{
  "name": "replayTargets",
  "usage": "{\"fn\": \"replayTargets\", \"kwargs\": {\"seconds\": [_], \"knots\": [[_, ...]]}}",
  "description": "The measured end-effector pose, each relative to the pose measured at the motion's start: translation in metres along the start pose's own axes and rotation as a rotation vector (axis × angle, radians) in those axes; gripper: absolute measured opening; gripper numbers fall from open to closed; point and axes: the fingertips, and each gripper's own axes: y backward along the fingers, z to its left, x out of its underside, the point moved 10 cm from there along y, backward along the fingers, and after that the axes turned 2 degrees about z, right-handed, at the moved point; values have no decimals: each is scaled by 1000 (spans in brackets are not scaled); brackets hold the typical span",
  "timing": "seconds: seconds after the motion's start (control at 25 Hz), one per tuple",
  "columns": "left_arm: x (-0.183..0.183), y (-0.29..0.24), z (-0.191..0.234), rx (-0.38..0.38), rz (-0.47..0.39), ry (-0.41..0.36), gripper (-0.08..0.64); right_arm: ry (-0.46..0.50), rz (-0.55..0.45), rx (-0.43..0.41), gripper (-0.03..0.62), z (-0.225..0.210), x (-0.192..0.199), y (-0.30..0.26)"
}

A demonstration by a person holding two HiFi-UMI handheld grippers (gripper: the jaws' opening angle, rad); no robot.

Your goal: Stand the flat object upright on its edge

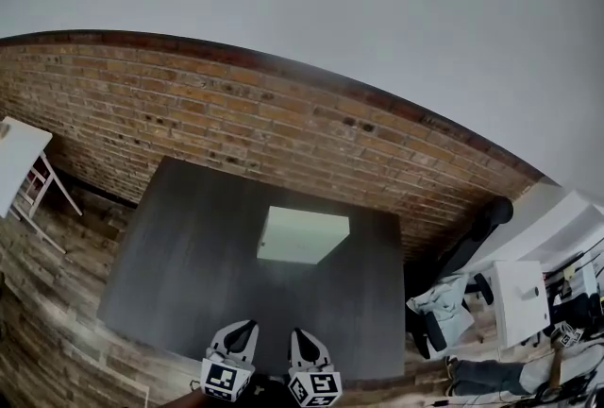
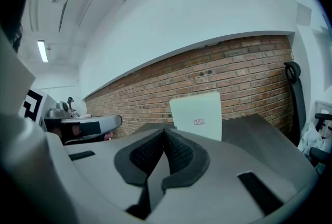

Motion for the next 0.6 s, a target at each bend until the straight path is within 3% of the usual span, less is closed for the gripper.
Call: {"fn": "replayTargets", "kwargs": {"seconds": [0.6], "knots": [[4,-18,-17,11,23,-48,38,56,6,-106,23,-18,-2,-6]]}}
